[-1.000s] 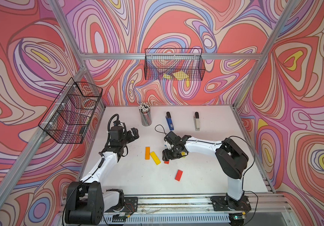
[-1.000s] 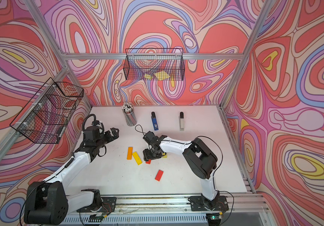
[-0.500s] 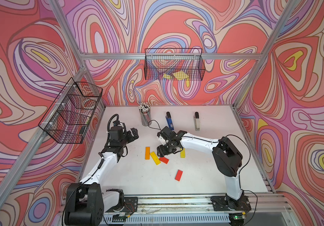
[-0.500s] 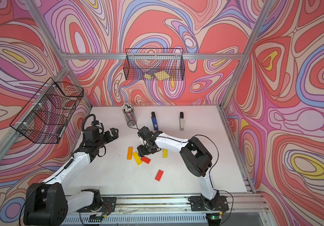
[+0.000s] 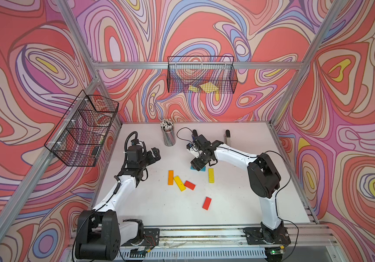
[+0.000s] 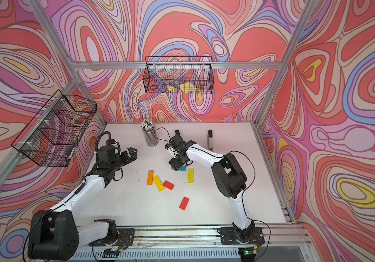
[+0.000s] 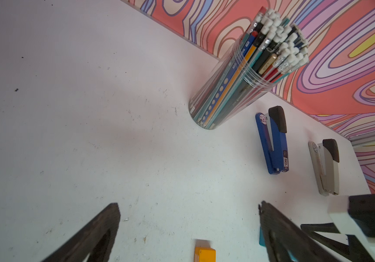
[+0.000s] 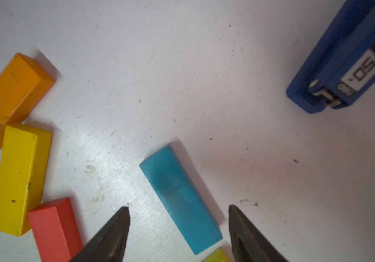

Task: Assemble the letter p with building blocks
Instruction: Pick up the building block from the center of the board.

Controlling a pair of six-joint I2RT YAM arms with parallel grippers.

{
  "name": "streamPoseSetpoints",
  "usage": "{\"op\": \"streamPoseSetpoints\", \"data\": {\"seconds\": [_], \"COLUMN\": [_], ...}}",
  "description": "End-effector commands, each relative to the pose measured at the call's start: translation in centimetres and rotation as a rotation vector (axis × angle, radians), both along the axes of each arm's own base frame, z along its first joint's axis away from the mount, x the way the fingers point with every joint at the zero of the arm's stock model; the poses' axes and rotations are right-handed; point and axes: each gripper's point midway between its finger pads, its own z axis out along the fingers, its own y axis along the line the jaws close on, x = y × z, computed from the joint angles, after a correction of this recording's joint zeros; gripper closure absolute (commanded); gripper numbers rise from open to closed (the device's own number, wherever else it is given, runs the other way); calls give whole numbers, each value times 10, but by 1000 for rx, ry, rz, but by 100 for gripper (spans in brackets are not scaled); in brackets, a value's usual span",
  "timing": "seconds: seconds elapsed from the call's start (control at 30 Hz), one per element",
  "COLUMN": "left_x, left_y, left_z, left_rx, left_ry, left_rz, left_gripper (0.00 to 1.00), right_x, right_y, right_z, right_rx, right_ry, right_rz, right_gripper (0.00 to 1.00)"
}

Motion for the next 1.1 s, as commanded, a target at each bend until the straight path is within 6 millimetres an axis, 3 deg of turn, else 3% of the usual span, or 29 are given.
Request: {"op": "streamPoseSetpoints", "data": {"seconds": [0.0, 0.37, 0.63, 0.7, 0.8, 1.07], "left_x": [4, 3, 4, 4, 4, 3], "left_y": [1, 1, 3, 3, 2, 3], "left_z": [14, 13, 14, 14, 14, 19], "left_rx": [-4, -4, 2, 1, -1, 3], "left_ry": [-31, -30, -34, -33, -34, -42], "left_rz": [3, 5, 12, 11, 8, 13], "left_gripper": [1, 1, 1, 1, 1, 1], "right_x": [-1, 4, -2, 0, 4, 16], "right_y": [-3, 0, 0, -3, -7, -6], "right_z": [-10, -34, -40, -40, -36, -9], "right_rx": [-28, -36, -35, -51, -64, -36], "right_ry": [6, 64, 94, 81, 59, -45], "right_rz": [85, 123, 139, 144, 165, 419], "right_gripper": [27, 33, 47, 60, 69, 70]}}
